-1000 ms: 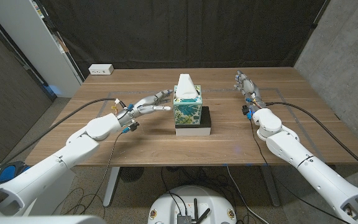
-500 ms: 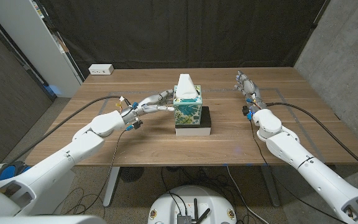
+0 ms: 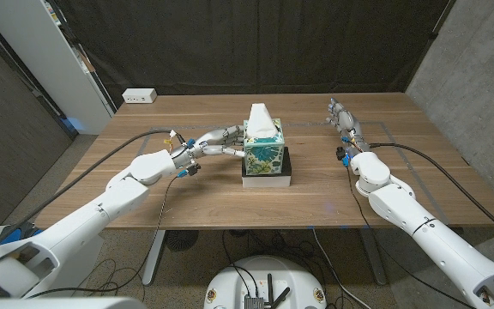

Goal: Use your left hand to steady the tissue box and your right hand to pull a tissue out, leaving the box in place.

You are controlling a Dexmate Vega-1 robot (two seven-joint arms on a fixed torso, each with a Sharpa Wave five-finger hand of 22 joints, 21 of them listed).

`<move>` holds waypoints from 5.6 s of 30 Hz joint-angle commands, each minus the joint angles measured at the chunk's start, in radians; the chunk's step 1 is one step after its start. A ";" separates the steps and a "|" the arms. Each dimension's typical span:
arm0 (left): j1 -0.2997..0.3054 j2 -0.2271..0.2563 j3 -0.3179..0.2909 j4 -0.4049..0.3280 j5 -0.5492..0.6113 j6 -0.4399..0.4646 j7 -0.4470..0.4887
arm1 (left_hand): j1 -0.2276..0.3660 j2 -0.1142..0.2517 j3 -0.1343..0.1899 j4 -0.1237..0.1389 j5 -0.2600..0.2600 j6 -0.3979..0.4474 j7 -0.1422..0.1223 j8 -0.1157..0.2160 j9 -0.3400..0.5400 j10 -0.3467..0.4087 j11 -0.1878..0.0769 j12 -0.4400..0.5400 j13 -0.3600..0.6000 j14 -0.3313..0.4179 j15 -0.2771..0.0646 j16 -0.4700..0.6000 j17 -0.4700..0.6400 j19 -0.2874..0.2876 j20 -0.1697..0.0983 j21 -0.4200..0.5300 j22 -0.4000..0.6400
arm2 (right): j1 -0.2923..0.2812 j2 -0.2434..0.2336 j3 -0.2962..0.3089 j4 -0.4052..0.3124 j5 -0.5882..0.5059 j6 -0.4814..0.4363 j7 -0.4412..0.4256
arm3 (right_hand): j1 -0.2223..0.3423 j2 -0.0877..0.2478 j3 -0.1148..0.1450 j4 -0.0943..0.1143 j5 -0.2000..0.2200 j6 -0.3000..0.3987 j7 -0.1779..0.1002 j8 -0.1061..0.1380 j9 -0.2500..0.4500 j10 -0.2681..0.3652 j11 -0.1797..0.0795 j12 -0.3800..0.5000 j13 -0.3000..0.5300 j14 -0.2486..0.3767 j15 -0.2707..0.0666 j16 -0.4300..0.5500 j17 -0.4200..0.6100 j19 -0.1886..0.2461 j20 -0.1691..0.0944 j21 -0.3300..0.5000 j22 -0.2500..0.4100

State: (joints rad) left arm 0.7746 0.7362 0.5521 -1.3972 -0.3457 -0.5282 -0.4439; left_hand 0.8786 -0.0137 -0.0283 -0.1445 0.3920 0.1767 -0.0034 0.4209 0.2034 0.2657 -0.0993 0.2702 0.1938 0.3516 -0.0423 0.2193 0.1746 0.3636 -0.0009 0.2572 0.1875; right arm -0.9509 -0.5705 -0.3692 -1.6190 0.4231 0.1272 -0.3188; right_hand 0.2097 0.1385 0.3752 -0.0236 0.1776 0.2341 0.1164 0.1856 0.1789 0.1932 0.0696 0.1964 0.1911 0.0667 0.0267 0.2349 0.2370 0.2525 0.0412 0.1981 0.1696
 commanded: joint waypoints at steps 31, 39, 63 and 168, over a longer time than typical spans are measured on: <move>0.046 0.022 -0.035 -0.073 -0.065 0.060 0.018 | 0.061 0.127 0.088 0.006 -0.157 0.169 0.013 0.101 0.025 0.104 0.003 -0.010 0.020 0.018 -0.035 -0.024 0.006 -0.017 0.044 -0.018 0.005 | -0.015 -0.009 0.006 -0.010 0.001 0.003 0.004 | 0.003 0.007 -0.001 -0.008 -0.001 0.007 -0.004 0.007 0.003 0.009 0.000 0.001 0.001 0.008 0.005 -0.001 0.002 0.004 0.001 -0.002 0.003; 0.038 0.032 -0.044 -0.087 -0.054 0.049 0.018 | 0.057 0.130 0.091 0.006 -0.166 0.170 0.015 0.103 0.026 0.107 0.006 -0.012 0.021 0.017 -0.036 -0.025 0.006 -0.018 0.045 -0.019 0.006 | -0.023 -0.008 0.009 -0.016 0.001 0.002 -0.004 | 0.003 0.007 -0.001 -0.010 -0.001 0.007 -0.004 0.007 0.003 0.009 0.002 0.001 0.001 0.008 0.004 -0.002 0.002 0.004 0.001 -0.003 0.003; -0.001 0.073 -0.070 -0.145 -0.094 0.084 -0.041 | 0.043 0.143 0.103 0.010 -0.188 0.163 0.019 0.102 0.024 0.108 0.004 -0.023 0.024 0.016 -0.034 -0.027 0.006 -0.019 0.045 -0.020 0.006 | -0.033 -0.006 0.012 -0.011 0.005 0.006 -0.006 | 0.001 0.008 -0.001 -0.014 -0.002 0.007 -0.004 0.007 0.003 0.009 0.000 0.000 0.001 0.008 0.003 -0.002 0.002 0.004 0.000 -0.003 0.003; -0.005 0.068 -0.094 -0.141 -0.155 0.088 -0.082 | -0.010 0.139 0.173 -0.008 -0.213 0.169 0.022 0.109 0.015 0.128 0.006 -0.052 0.044 0.010 -0.040 -0.034 0.002 -0.018 0.042 -0.025 0.007 | -0.437 -0.025 0.183 -0.331 -0.011 0.055 -0.173 | -0.002 0.013 0.006 -0.030 -0.002 0.007 -0.002 0.006 0.003 0.009 0.004 0.000 0.001 0.006 0.004 -0.005 0.001 0.004 -0.002 -0.003 0.003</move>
State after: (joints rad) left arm 0.7743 0.8085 0.4558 -1.5441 -0.5008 -0.4435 -0.5256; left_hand 0.8716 0.1147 0.1296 -0.1571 0.1720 0.3149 0.0037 0.4661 0.2032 0.3855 -0.0944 0.2221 0.2350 0.3624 -0.0413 0.1917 0.1771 0.3426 0.0377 0.2360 0.1927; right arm -1.3445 -0.6024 -0.2030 -1.9165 0.4286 0.1842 -0.4719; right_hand 0.2005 0.1477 0.3764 -0.0498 0.1778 0.2339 0.1163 0.1856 0.1789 0.1931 0.0696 0.1964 0.1911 0.0666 0.0267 0.2349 0.2371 0.2524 0.0412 0.1981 0.1696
